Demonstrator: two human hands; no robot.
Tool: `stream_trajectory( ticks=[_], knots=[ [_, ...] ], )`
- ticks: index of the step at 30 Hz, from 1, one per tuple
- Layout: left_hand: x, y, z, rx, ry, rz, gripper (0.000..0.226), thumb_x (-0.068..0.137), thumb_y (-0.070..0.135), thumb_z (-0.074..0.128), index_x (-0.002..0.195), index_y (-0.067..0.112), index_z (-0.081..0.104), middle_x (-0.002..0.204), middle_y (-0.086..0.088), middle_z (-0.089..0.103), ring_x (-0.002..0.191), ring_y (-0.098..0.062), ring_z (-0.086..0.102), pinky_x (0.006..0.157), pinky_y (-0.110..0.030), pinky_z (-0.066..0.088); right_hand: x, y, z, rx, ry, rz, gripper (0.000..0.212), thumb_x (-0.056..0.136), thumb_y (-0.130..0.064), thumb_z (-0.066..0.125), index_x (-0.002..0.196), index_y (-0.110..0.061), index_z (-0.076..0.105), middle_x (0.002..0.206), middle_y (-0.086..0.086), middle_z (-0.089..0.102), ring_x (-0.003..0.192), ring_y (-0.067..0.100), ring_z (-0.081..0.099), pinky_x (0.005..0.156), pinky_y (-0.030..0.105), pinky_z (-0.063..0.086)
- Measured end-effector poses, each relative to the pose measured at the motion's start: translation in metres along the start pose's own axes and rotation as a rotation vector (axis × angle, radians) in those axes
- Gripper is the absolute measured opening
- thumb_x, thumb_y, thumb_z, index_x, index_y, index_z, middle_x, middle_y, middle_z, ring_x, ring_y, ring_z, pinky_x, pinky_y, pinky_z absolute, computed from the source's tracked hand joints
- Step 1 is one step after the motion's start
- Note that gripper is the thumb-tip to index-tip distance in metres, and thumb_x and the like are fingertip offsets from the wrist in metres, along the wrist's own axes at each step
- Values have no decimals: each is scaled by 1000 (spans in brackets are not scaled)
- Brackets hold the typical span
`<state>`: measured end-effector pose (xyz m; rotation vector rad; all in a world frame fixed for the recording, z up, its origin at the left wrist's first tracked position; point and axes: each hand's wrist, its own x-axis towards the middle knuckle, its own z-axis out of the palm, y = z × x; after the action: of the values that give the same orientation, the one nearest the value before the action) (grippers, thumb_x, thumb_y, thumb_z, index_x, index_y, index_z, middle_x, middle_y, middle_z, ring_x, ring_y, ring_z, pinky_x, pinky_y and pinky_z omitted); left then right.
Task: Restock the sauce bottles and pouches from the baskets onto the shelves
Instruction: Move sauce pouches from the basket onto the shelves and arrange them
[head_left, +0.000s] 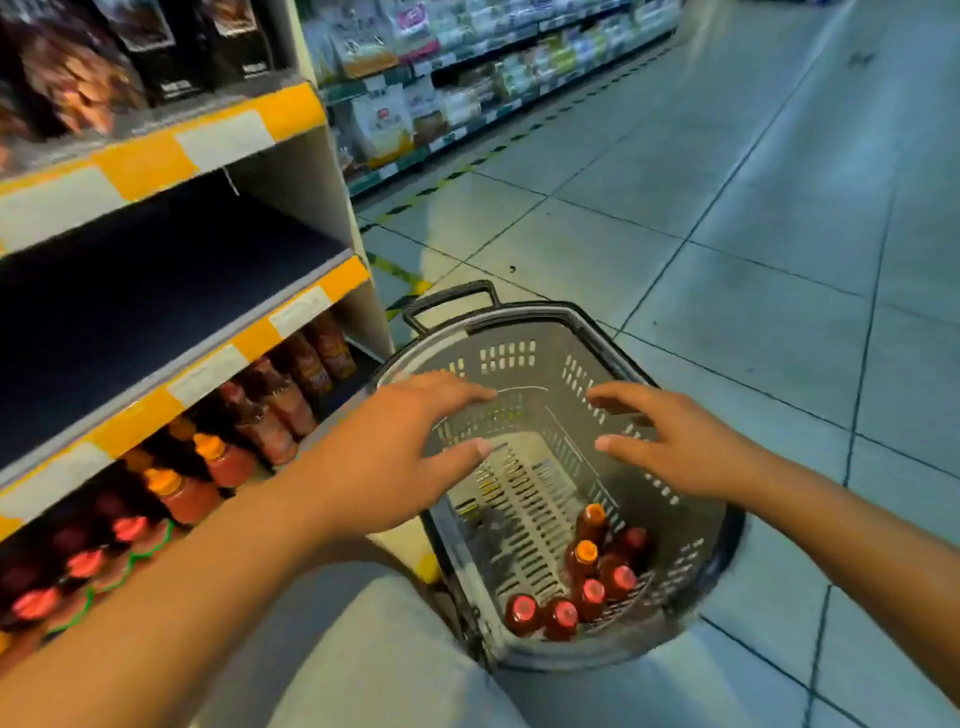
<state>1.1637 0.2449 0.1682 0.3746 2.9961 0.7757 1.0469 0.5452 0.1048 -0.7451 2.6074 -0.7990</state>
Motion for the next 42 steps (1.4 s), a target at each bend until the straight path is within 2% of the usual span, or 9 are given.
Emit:
stream_trajectory(
  ticks=[12, 16, 20, 23, 24, 28, 34, 37, 42],
  knots=[
    [119, 18, 192, 211, -619, -153, 36, 91, 37, 62, 123, 21, 66, 119, -8, 70, 112, -31, 64, 94, -41, 54, 67, 100, 93, -414, -537, 200, 38, 89, -5, 65, 126, -13, 61, 118, 15, 67, 104, 34, 66, 87, 42, 58],
    [130, 18, 238, 257, -783, -191, 35, 82, 16, 70, 116, 19, 67, 110, -8, 68, 105, -30, 67, 80, -35, 54, 87, 117, 120, -484, -597, 221, 31, 86, -17, 76, 116, -13, 66, 111, 10, 68, 98, 29, 67, 75, 32, 49],
    [140, 15, 275, 214, -840, -199, 43, 84, 8, 72, 125, 14, 63, 112, -11, 69, 103, -27, 69, 85, -33, 56, 104, 133, 147, -483, -634, 313, 30, 99, -19, 59, 127, -10, 63, 130, 13, 65, 119, 32, 62, 98, 39, 51],
    [137, 21, 294, 244, -959, -45, 41, 99, 5, 57, 140, 0, 52, 112, -19, 68, 65, 1, 68, 56, -12, 47, 108, 143, 160, -459, -630, 362, 32, 96, -26, 64, 127, -18, 61, 127, 10, 64, 116, 33, 63, 88, 40, 47],
    [135, 22, 297, 227, -960, -21, 43, 102, 7, 52, 145, 0, 47, 113, -21, 67, 59, -1, 66, 52, -13, 47, 108, 147, 162, -458, -616, 348, 33, 94, -24, 66, 125, -18, 61, 120, 10, 66, 108, 34, 65, 83, 40, 47],
    [124, 0, 321, 349, -872, 88, 58, 98, 14, 59, 152, 25, 40, 142, -11, 52, 120, -31, 60, 97, -41, 52, 106, 154, 172, -436, -584, 331, 28, 96, -12, 63, 123, -10, 62, 115, 14, 67, 101, 33, 66, 81, 38, 53],
    [132, -17, 335, -287, -735, -293, 42, 108, 20, 41, 148, 8, 44, 121, -15, 64, 77, -17, 66, 83, -37, 62, 111, 150, 173, -407, -622, 335, 36, 97, -9, 62, 132, -6, 59, 132, 17, 62, 120, 38, 62, 99, 49, 54],
    [132, -21, 327, 170, -784, 36, 48, 102, 17, 52, 150, 17, 42, 134, -7, 60, 110, -17, 68, 100, -33, 51, 112, 152, 170, -365, -585, 371, 30, 99, -6, 57, 128, -6, 62, 131, 17, 63, 119, 37, 63, 99, 46, 54],
    [133, -27, 311, 126, -613, -206, 52, 90, 13, 62, 139, 17, 46, 122, -13, 68, 113, -31, 66, 93, -40, 52, 108, 147, 166, -350, -513, 397, 30, 100, -10, 52, 128, -6, 61, 133, 18, 61, 120, 39, 61, 101, 47, 51]
  ],
)
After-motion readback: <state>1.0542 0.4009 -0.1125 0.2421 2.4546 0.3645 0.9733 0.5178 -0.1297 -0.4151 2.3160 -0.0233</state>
